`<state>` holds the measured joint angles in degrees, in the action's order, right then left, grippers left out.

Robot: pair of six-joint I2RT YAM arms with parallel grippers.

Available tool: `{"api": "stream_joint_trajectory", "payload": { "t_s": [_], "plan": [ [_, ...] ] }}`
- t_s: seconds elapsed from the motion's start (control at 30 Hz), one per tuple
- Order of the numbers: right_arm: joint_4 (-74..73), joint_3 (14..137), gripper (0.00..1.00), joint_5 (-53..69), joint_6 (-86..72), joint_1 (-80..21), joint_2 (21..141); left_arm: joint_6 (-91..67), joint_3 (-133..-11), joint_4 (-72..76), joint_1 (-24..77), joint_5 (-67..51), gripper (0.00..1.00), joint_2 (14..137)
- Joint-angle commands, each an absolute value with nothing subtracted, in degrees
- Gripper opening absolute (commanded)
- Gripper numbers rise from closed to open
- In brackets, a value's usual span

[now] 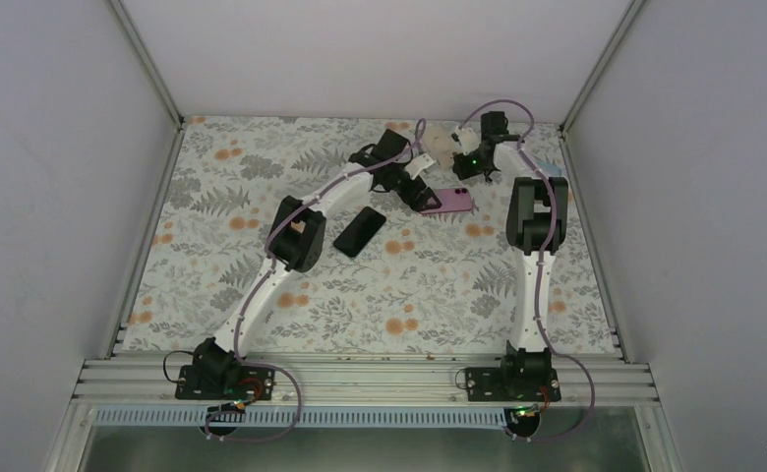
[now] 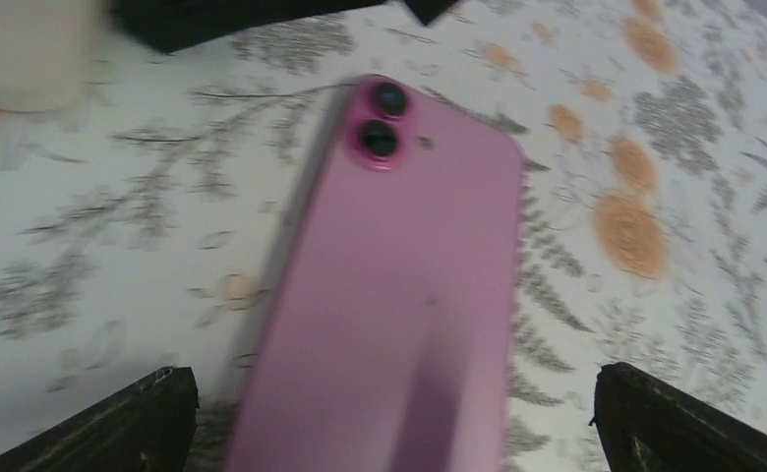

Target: Take the phone out of the phone case

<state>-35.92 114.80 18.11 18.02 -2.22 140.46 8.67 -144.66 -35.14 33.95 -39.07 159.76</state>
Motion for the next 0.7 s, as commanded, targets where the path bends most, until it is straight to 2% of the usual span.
{"api": "stream_joint_trajectory", "payload": {
  "t_s": [0.0, 0.13, 0.37, 0.5, 0.67],
  "plan": [
    [-45.09, 113.22, 0.04, 21.9, 19.93, -2.93, 143.23, 12.37, -140.29, -49.97, 37.4, -44.7, 1.0, 162.86],
    [-42.54, 107.3, 0.04, 21.4, 20.49, -2.98, 139.69, 17.9, -140.61, -55.65, 39.77, -45.92, 1.0, 162.81],
    [-45.87, 107.03, 0.04, 21.49, 21.36, -2.89, 137.0, 30.14, -138.72, -69.51, 41.96, -50.96, 1.0, 161.5],
    [-43.42, 104.22, 0.04, 20.84, 20.37, -1.9, 133.73, 30.47, -133.68, -67.56, 42.01, -51.59, 1.0, 158.87],
    [-40.21, 101.41, 0.04, 23.41, 19.9, 0.28, 128.3, 30.31, -135.48, -67.34, 41.29, -49.34, 1.0, 155.54]
  ]
}}
